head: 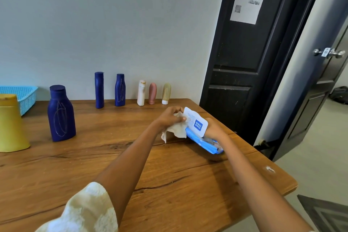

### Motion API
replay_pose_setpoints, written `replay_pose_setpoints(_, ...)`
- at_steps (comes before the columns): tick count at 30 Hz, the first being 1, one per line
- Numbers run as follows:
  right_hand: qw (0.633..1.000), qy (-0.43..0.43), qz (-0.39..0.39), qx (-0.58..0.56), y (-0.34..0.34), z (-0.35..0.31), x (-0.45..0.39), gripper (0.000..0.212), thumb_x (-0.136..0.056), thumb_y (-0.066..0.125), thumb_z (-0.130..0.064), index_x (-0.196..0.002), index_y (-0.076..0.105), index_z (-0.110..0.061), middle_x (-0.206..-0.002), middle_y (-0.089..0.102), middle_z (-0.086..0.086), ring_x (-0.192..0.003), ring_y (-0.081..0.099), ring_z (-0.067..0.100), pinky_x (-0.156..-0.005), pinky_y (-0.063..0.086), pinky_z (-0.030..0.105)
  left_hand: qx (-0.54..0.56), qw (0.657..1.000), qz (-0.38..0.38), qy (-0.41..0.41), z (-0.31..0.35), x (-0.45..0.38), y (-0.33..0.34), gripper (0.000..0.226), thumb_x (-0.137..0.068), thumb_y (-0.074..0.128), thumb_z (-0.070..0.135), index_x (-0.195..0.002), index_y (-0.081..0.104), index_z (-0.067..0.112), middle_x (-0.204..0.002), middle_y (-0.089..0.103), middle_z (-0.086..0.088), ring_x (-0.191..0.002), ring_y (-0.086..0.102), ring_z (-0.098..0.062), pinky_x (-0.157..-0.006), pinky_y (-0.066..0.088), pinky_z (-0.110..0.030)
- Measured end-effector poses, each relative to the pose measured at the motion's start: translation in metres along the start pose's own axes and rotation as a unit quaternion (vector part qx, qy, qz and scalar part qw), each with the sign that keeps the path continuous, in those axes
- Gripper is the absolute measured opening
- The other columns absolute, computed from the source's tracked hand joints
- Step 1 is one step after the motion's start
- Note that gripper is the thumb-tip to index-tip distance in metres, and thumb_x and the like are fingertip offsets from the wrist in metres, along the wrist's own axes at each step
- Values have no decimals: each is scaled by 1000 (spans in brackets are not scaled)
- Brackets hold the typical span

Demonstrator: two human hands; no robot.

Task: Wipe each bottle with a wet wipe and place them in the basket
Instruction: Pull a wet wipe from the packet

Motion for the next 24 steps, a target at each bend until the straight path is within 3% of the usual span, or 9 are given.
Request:
replay_pose_setpoints(3,999,18,32,-14,-7,1,2,24,-93,58,-28,-110,54,-11,-94,60,3,-73,56,13,-56,41,20,73,996,39,24,6,5,-2,13,-87,64,10,-95,55,15,-119,58,-11,-104,58,-23,-72,54,-22)
replay_pose_setpoints(5,1000,19,15,-7,-9,-3,4,25,-93,57,-28,-113,56,-13,-95,62,4,-70,57,12,-57,42,19,82,994,58,48,11,7,-2,12,-88,62,7,-88,54,16,-112,58,-8,-101,57,-20,-74,53,-22)
replay_pose_setpoints(8,997,54,-29,-40,-6,-1,-1,26,-96,52,-29,-114,59,-11,-88,63,3,-72,58,12,-64,46,22,106,989,76,63,12,6,0,11,-88,61,4,-91,56,13,-107,59,-8,-102,56,-19,-81,53,-29)
replay_pose_setpoints(11,985,120,-62,-107,-5,3,-1,30,-97,47,-34,-113,58,-12,-102,65,8,-86,59,17,-79,50,31,99,990,75,66,9,5,1,10,-88,61,3,-91,56,11,-104,61,-7,-101,56,-18,-83,52,-31)
replay_pose_setpoints(15,976,139,-117,-123,-2,-2,4,21,-97,49,-33,-107,52,-15,-96,58,4,-84,54,14,-78,46,30,85,992,73,63,6,7,1,9,-89,59,3,-94,56,10,-105,60,-4,-101,56,-17,-82,53,-30)
replay_pose_setpoints(18,970,150,-119,-149,3,1,1,30,-93,54,-37,-112,57,-14,-107,63,7,-91,59,16,-83,49,31,62,995,57,52,3,9,1,13,-90,57,4,-101,55,11,-112,59,-4,-104,56,-17,-76,53,-23)
replay_pose_setpoints(20,965,155,-120,-173,7,2,1,27,-94,54,-36,-110,57,-15,-105,64,7,-91,59,16,-78,48,29,11,998,47,40,2,10,1,19,-91,56,4,-109,55,12,-116,55,0,-105,52,-13,-78,48,-21)
replay_pose_setpoints(24,964,170,-121,-165,5,-1,5,15,-96,52,-26,-91,57,-12,-86,65,5,-73,58,11,-62,44,21,-96,994,54,23,-6,6,2,35,-89,58,7,-124,53,11,-131,52,-4,-124,45,-18,-99,38,-30)
Point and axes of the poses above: each hand's wrist, its own x-axis away from the middle knuckle, its own y-axis out of the palm, z = x × y, the point moved 5 cm from there along -x, towards the middle knuckle
